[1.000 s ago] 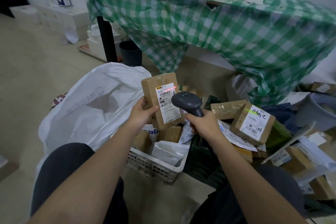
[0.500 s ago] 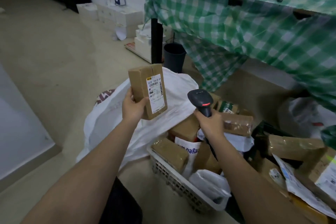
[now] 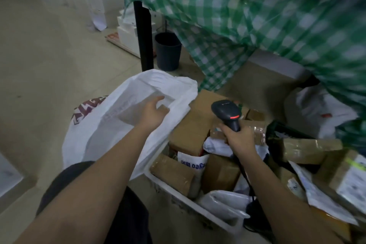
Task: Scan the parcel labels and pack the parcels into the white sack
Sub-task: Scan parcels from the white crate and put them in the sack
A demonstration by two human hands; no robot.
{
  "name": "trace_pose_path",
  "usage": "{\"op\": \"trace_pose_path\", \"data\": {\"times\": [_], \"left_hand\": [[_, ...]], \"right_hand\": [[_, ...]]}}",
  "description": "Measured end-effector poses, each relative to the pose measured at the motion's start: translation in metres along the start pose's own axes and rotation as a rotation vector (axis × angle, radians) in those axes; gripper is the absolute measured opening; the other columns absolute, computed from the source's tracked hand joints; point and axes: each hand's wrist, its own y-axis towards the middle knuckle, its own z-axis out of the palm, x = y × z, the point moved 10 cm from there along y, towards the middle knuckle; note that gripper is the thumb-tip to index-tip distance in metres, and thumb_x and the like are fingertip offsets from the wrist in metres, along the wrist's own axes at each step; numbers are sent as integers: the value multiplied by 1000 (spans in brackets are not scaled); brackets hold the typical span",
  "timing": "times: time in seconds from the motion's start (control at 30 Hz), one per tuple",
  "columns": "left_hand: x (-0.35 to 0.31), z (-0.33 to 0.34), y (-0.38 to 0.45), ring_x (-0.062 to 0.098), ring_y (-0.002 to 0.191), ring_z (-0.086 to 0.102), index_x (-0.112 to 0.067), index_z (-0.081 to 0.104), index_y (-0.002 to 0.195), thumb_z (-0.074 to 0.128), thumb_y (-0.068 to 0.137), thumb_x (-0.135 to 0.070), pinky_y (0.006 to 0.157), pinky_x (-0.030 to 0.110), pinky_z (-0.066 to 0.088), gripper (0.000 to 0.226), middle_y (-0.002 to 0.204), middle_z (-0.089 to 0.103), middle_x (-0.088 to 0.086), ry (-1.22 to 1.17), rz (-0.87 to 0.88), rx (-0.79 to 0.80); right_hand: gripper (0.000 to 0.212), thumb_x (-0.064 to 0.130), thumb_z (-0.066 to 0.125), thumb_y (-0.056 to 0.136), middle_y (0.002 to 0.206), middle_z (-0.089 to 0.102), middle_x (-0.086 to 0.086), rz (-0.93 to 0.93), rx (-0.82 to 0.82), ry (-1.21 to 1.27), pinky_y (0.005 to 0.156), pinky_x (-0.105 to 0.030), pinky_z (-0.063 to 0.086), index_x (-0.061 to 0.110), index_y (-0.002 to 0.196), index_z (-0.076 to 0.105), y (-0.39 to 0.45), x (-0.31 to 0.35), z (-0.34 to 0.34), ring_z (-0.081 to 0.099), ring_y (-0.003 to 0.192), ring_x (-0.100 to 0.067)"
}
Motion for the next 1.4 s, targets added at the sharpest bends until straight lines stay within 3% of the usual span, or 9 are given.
{"op": "trace_pose_path", "data": {"times": [0.17,0.27,0.5,0.7,0.83,0.93,1.07,1.3,1.4], "left_hand": [[-52,66,-45,24,130,45,-9,51,134,64,91,-15,98,19,32,45,140,51,7,40,166,154],[-74,111,-77,18,124,47,-2,47,135,61,92,-7,79,2,31,46,131,51,4,13,179,255],[-78,183,-118,20,104,49,10,48,127,59,87,11,64,6,42,41,115,53,10,-54,191,407],[-77,220,-92,30,123,50,-1,44,136,72,82,-8,100,37,42,60,135,50,16,178,283,426],[-87,243,-67,38,141,24,-8,29,147,72,81,-28,110,51,29,81,151,28,18,498,462,379],[-82,260,-58,32,145,7,-16,6,153,68,81,-30,114,52,17,96,157,8,14,738,500,410],[-86,259,-55,33,133,27,-14,20,148,69,79,-29,107,46,29,86,146,29,12,803,553,340],[-107,217,-56,35,120,41,-4,37,139,78,73,-33,96,39,35,83,130,44,16,513,551,185],[-122,182,-65,20,119,46,-12,37,140,78,77,-36,90,27,37,79,131,47,3,228,465,177]], "right_hand": [[21,19,70,86,66,55,-15,66,-103,37,56,-27,41,8,72,57,-37,-21,-76,52,64,-23],[19,20,70,83,64,57,-11,103,-211,35,60,-32,38,9,72,59,-62,-40,-122,50,60,-19],[17,19,67,85,60,51,-4,183,-298,100,59,-32,37,17,74,55,-93,-77,-177,46,56,-21],[24,15,68,84,54,46,-4,180,-319,149,57,-32,36,11,68,50,-76,-88,-173,46,54,-20],[18,16,69,85,67,54,-13,188,-300,176,56,-31,39,1,82,59,-54,-88,-166,52,60,-21],[26,18,69,84,68,57,-13,186,-320,173,57,-31,42,-6,87,61,-40,-91,-165,54,61,-20],[20,19,70,83,64,55,-11,207,-302,162,51,-27,40,3,77,60,-31,-94,-160,53,58,-18],[13,21,68,87,68,60,-10,181,-323,236,58,-30,44,12,81,60,-36,-79,-169,56,60,-19],[10,19,65,90,70,61,-7,154,-336,306,58,-25,45,18,82,59,-47,-68,-175,56,58,-13]]}}
